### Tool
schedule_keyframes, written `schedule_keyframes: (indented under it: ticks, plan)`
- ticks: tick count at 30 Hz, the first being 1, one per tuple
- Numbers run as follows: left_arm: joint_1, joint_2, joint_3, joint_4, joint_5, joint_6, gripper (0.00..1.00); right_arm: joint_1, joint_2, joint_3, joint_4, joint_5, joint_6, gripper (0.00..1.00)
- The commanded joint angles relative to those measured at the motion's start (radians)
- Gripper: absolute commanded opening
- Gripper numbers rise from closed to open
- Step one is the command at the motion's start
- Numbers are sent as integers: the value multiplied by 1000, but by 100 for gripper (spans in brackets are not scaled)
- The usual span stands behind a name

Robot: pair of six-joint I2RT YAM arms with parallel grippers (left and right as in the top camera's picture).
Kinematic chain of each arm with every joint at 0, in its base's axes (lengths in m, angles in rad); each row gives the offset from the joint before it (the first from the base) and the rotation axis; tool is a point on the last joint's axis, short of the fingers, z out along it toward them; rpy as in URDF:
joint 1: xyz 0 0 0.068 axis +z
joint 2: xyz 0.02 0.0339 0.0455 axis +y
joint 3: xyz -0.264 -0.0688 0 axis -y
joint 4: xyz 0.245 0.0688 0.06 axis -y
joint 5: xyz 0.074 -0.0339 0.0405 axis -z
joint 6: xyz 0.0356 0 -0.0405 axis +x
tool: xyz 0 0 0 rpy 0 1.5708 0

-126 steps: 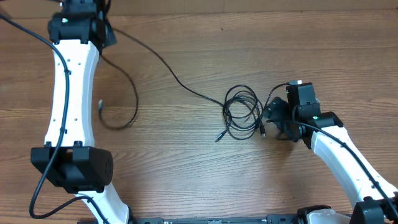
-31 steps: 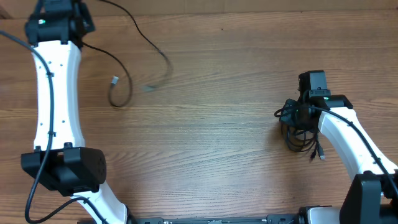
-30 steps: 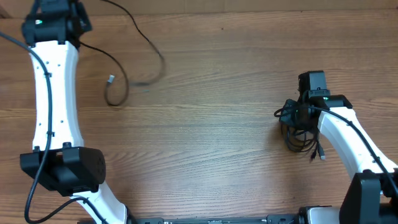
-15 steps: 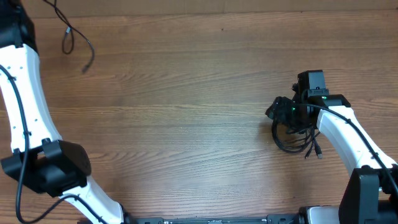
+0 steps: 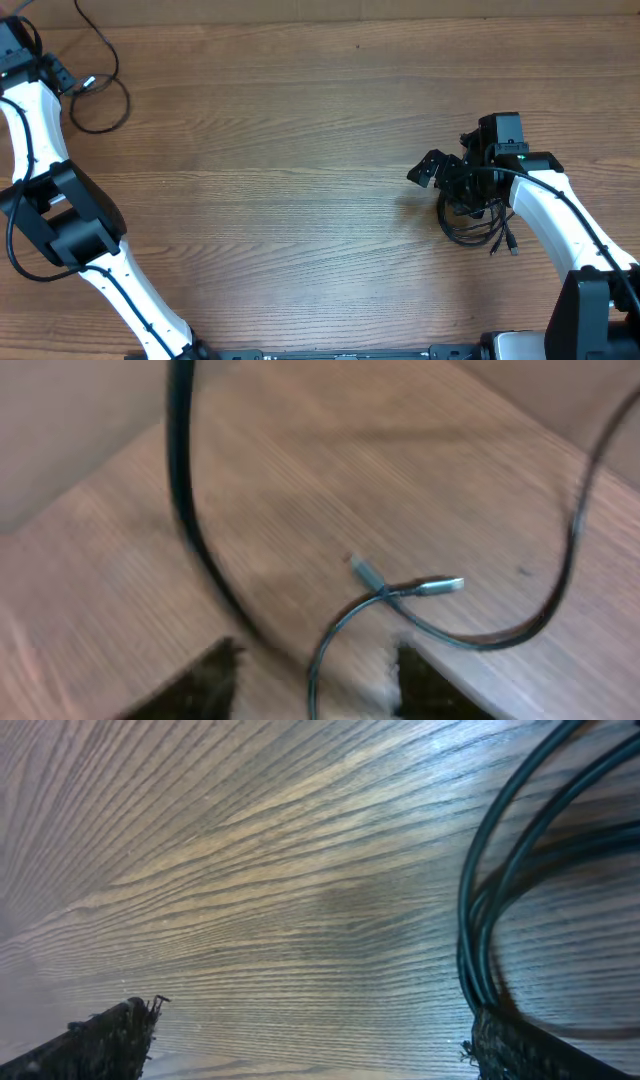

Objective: Untangle cables

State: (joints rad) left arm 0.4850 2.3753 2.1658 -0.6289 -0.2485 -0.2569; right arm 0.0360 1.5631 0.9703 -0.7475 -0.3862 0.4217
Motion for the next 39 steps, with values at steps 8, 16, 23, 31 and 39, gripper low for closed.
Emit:
schedule_keyframes:
  ticks: [8, 16, 23, 31, 39]
  plan:
    - [-1, -143, 139, -266, 172, -222, 100, 3, -6, 42, 10, -8, -3, 100]
    - [-212, -264, 143, -412, 557, -77, 99, 2, -156, 261, -124, 151, 3, 100]
    - [-525, -262, 140, -554, 554, 119, 97, -20, -373, 281, -297, 622, 180, 100]
    - [-964, -249, 62, -524, 552, 434, 100, -252, -496, 281, -368, 636, 255, 100]
    - [-1258, -248, -272, -113, 552, 475, 100, -323, -495, 281, -378, 599, 256, 100]
